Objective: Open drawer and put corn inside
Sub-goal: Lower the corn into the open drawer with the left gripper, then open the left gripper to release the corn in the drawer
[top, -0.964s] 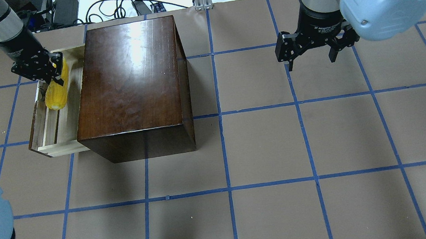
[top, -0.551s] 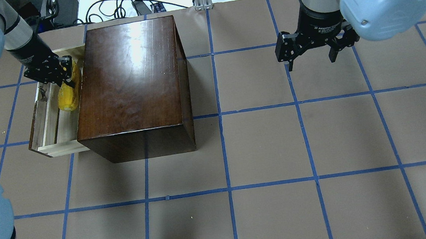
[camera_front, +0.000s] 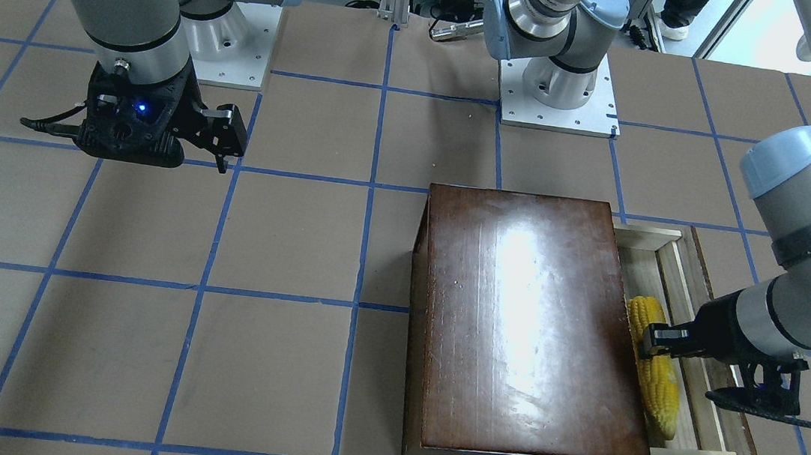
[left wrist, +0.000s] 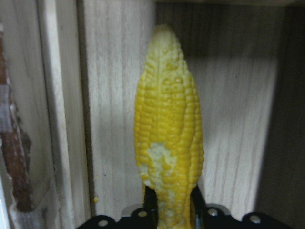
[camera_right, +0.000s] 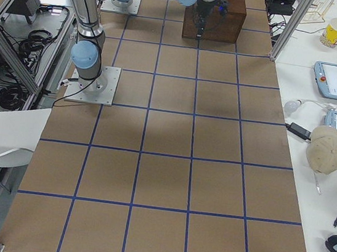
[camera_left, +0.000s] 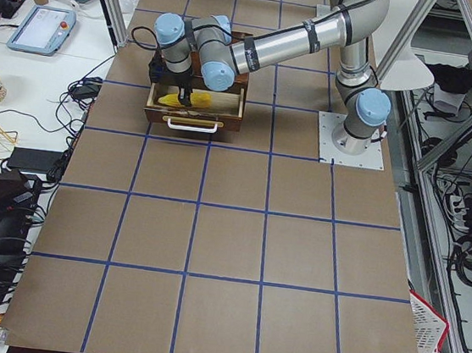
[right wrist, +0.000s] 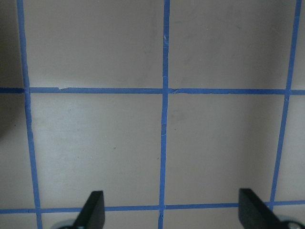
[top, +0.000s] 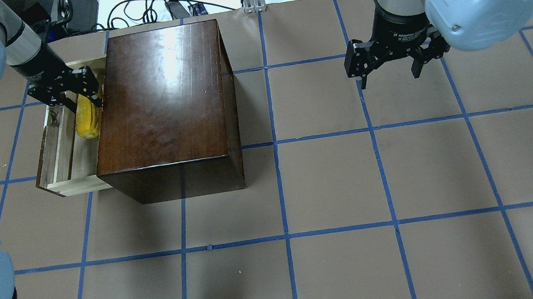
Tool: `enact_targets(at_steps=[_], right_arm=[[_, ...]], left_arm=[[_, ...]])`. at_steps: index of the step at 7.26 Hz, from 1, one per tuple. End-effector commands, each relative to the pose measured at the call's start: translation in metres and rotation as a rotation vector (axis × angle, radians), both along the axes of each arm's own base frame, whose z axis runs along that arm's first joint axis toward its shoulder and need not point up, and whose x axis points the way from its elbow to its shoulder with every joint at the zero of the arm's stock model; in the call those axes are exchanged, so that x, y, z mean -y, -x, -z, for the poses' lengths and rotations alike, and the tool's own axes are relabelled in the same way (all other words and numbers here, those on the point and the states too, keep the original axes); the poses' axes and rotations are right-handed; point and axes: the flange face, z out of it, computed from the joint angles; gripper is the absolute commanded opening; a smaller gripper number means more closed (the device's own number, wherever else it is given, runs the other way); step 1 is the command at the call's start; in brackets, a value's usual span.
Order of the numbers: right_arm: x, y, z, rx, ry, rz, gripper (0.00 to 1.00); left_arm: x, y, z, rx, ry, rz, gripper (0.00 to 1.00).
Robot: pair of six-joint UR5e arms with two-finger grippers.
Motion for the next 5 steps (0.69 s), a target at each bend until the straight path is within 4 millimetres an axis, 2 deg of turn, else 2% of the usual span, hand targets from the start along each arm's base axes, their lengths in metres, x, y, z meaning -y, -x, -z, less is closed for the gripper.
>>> enact_targets(at_steps=[1,2,3,5], right_arm=[[0.0,0.0,0.0,0.0,0.0,0.0,1.0],[0.0,0.0,0.0,0.0,0.001,0.0,1.0],[0.0,0.0,0.0,0.0,0.0,0.0,1.0],[0.0,0.0,0.0,0.0,0.0,0.0,1.0]], left_arm=[[-0.005,0.0,-0.021,0.015,0.023,-0.002,1.0],[-0.01,0.001,-0.035,0.022,0.026,-0.003,1.0],[-0.02,0.001,-0.06,0.016,-0.002,-0.022,1.0],[-0.027,0.015,-0.131,0.04,0.029,0.0,1.0]])
